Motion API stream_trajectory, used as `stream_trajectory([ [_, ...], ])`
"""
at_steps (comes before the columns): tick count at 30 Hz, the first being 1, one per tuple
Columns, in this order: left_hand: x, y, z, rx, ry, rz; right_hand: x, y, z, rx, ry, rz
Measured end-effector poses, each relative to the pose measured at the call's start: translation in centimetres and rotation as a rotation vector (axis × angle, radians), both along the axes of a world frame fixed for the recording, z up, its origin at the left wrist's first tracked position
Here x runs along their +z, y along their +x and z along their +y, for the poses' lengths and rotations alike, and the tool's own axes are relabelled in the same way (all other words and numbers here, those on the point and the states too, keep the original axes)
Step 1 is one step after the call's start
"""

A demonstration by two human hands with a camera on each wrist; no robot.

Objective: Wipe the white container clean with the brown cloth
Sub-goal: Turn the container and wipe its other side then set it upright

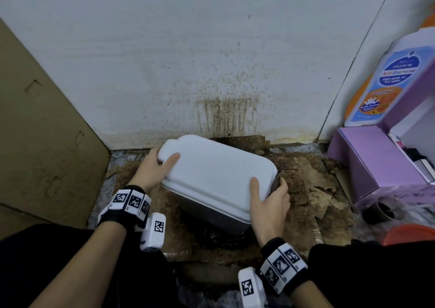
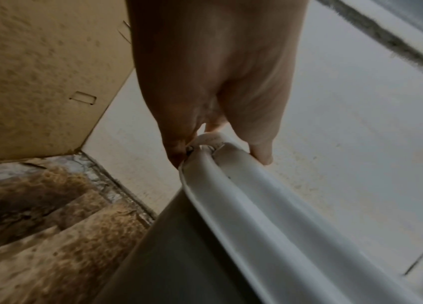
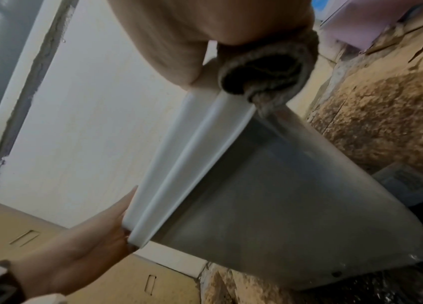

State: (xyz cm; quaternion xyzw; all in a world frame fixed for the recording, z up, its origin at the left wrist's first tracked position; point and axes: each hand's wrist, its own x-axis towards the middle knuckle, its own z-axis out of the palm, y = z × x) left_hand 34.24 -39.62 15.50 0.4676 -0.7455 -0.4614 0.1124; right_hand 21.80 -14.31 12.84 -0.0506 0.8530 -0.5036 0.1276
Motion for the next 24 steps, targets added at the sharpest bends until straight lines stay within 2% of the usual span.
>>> stream_trajectory([
  [5,-0.7,0.4,0.0,0.062,0.025,-0.001,0.0,-0.6,-0.8,0.064,-0.036,-0.033],
  [12,-1.8,0.0,1.4,0.23,-0.051,-0.002,0.2,-4.2,-1.7,0.167,-0.088,-0.136],
  [18,-2.1,-0.2,5.9,0.374,0.112,0.01,0.5,-8.9,-2.2,0.381,-0.113,-0.172],
  [21,-2.6,-0.7,8.6,0.324,0.183,0.146,0.8,-10.0,-2.2,0.462,-0.1,-0.156],
  [24,-3.2,-1.2,10.1,0.309,0.398,0.242,0.9,-10.2,-2.2,0.502,-0.08,-0.116],
])
